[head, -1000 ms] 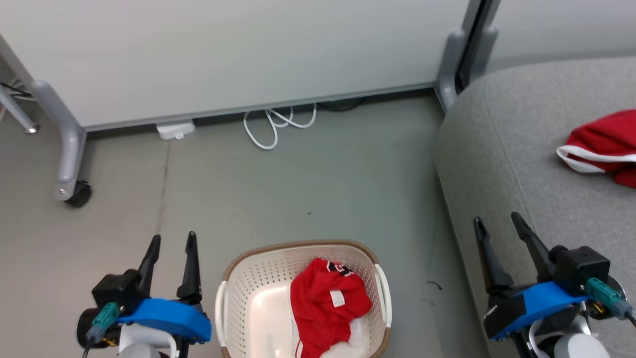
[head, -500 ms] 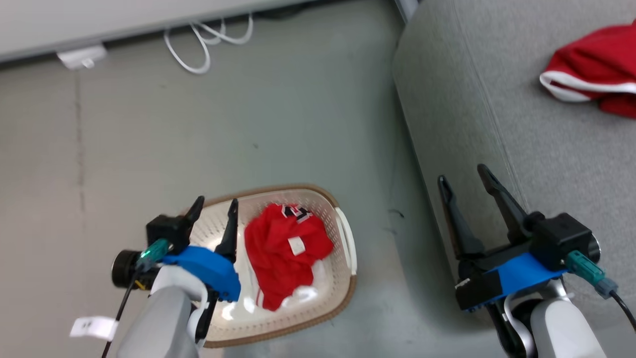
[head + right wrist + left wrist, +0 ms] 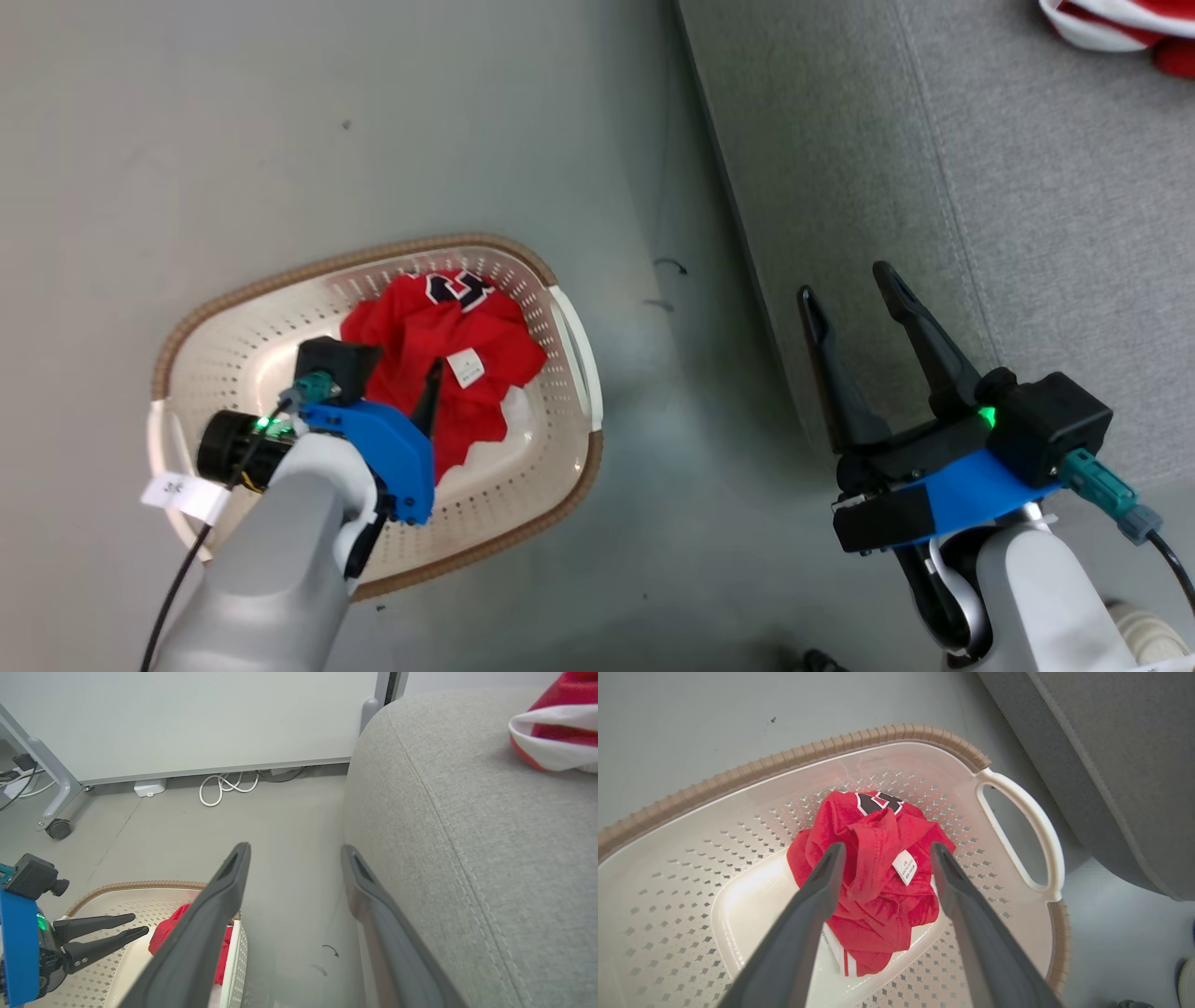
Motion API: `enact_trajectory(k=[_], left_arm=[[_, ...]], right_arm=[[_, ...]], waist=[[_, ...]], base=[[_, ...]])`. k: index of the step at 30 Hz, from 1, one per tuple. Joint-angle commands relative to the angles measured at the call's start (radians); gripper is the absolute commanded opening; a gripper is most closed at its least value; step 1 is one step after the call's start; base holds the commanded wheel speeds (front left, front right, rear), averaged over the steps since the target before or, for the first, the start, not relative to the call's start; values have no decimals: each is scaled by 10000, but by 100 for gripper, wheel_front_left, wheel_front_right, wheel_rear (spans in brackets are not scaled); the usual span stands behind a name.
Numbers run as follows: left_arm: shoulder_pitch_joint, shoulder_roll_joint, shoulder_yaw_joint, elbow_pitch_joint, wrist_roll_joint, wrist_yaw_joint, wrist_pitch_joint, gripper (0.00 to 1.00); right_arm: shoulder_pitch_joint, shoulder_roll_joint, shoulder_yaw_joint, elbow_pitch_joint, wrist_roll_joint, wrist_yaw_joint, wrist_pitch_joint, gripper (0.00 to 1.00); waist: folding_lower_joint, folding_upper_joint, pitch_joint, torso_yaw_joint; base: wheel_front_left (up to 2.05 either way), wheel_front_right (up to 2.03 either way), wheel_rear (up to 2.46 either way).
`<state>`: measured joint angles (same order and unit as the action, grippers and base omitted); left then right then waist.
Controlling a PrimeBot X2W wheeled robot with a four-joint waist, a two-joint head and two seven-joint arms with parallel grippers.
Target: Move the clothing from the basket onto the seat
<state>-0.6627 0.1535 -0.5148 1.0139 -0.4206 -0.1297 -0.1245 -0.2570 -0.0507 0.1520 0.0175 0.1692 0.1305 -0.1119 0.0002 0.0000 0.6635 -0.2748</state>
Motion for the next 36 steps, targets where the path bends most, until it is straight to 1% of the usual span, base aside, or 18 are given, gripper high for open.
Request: enact_trajectory(k=[1, 7, 13, 18, 23, 24, 25, 26, 27, 36], left_arm=[[-206, 101, -14, 55, -42, -8, 18, 100], [-834, 226, -108, 798, -180, -8, 25, 100], [-1384, 304, -280, 1262, -276, -9, 30, 100], [-1775, 372, -326, 1678, -254, -8, -5, 100], [-2053, 305, -410, 1976, -195, 72, -187, 100], [-2084, 288, -438, 2015, -184, 69, -220, 71], [-2101, 271, -473, 2057, -182, 65, -242, 47], [-2118, 251, -503, 2096, -191, 59, -266, 25], [-2138, 232, -528, 2127, -200, 52, -270, 0], [-2238, 153, -684, 2320, -366, -8, -376, 0]], right_arm=[[-186, 7, 12, 6, 35, 5, -73, 100], [-411, 5, 144, 9, 200, 5, -290, 100], [-540, 7, 273, 81, 344, 5, -487, 100], [-674, 5, 439, 154, 475, 5, -634, 100], [-748, 5, 529, 293, 597, 5, -753, 100], [-759, 7, 543, 322, 615, 5, -760, 100], [-780, 7, 561, 356, 623, 5, -782, 100], [-801, 7, 570, 379, 630, 5, -807, 100], [-814, 7, 585, 404, 654, 5, -828, 100], [-845, 7, 630, 514, 713, 5, -886, 100]], waist=[[-2, 0, 380, -192], [-2, 0, 1123, -374], [-2, 0, 1704, -513], [-2, 0, 2010, -658], [-2, 0, 2118, -745], [-2, 0, 2125, -756], [-2, 0, 2127, -769], [-2, 0, 2125, -781], [-2, 0, 2122, -791], [-2, 0, 2068, -779]], base=[[0, 0, 0], [0, 0, 0], [0, 0, 0], [0, 0, 0], [0, 0, 0], [0, 0, 0], [0, 0, 0], [0, 0, 0], [0, 0, 0], [0, 0, 0]])
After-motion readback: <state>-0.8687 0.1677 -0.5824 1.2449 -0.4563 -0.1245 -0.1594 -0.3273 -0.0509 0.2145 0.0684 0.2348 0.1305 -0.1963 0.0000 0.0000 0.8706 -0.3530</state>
